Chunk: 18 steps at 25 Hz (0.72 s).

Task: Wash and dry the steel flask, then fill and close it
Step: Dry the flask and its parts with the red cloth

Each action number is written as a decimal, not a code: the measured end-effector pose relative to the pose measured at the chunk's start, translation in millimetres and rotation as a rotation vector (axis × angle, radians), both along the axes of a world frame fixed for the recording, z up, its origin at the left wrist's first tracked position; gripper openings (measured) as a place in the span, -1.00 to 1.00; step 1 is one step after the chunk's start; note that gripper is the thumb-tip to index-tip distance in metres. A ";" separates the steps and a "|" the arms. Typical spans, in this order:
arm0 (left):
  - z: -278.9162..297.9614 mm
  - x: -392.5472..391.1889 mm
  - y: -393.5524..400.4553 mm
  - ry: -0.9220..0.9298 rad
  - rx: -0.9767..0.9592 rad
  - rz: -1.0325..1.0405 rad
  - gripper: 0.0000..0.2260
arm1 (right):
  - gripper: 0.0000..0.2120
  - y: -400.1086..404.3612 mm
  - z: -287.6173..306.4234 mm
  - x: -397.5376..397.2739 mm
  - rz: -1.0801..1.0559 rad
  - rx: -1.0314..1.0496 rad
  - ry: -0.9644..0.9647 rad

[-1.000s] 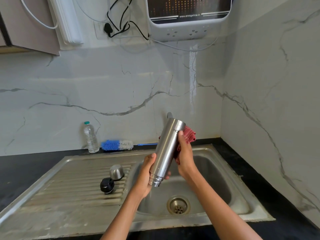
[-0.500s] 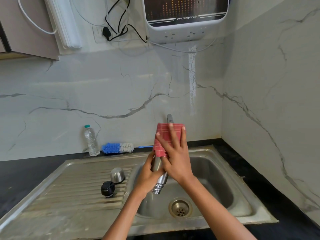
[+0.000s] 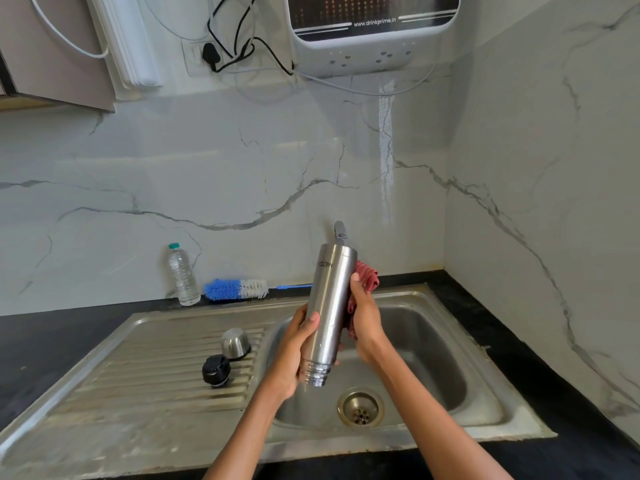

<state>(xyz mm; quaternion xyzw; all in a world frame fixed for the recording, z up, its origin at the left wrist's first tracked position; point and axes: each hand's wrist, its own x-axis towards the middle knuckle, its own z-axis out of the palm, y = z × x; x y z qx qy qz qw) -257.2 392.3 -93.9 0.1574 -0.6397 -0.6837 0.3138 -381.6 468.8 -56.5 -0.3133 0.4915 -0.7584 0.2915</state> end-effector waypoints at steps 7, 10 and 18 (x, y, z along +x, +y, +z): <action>4.7 -17.1 14.3 -0.104 -0.189 0.165 -0.42 | -0.53 -13.2 -11.7 14.2 -0.090 -0.184 0.293; 3.3 -11.6 6.1 -0.021 -0.110 0.177 -0.33 | -0.47 -11.1 -10.4 12.4 -0.042 -0.104 0.554; -5.5 -12.4 -2.8 -0.018 -0.016 0.268 -0.37 | -0.58 2.7 -1.5 22.6 0.089 0.105 0.096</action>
